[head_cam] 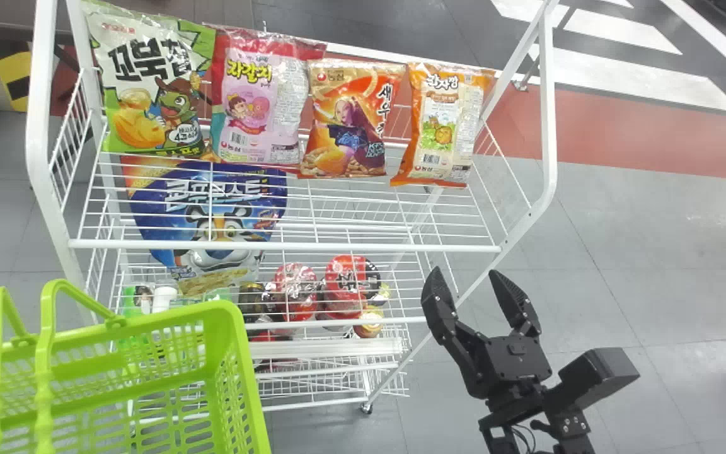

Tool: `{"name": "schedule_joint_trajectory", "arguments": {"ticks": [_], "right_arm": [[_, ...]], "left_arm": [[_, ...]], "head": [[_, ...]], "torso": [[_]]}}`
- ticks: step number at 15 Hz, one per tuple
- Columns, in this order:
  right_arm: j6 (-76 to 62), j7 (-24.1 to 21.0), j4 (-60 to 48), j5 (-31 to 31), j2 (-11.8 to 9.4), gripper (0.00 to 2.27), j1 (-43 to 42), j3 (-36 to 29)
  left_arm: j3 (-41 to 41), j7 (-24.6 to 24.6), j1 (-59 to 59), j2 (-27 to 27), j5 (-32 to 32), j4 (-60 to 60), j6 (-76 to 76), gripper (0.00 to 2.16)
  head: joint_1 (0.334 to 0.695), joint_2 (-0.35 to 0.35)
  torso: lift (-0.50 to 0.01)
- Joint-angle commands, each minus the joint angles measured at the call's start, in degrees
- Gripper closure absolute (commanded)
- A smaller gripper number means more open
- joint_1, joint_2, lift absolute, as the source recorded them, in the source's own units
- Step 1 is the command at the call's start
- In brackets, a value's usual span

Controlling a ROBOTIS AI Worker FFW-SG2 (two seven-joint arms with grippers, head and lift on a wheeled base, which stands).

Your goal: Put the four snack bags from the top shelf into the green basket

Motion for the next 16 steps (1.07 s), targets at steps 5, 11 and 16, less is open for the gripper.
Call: {"name": "schedule_joint_trajectory", "arguments": {"ticks": [5,11,16], "right_arm": [[1.05,-1.15,-1.40,1.08,0.32,0.10,-0.09,1.37],[1.58,-1.15,-1.66,1.34,0.32,0.10,-0.53,1.90],[12.48,-1.85,-1.49,1.95,0.32,0.10,-7.29,6.55]], "left_arm": [[0.00,-0.57,-0.22,0.21,0.01,0.09,-0.17,2.15],[0.18,-0.57,-0.48,0.56,0.10,-0.18,0.00,2.15],[0.53,-0.57,-0.57,0.91,0.45,-0.18,0.00,2.15]], "head": [[0.695,-0.350],[0.695,-0.333],[0.695,-0.290]], "torso": [[0.000],[0.000],[0.000]]}}
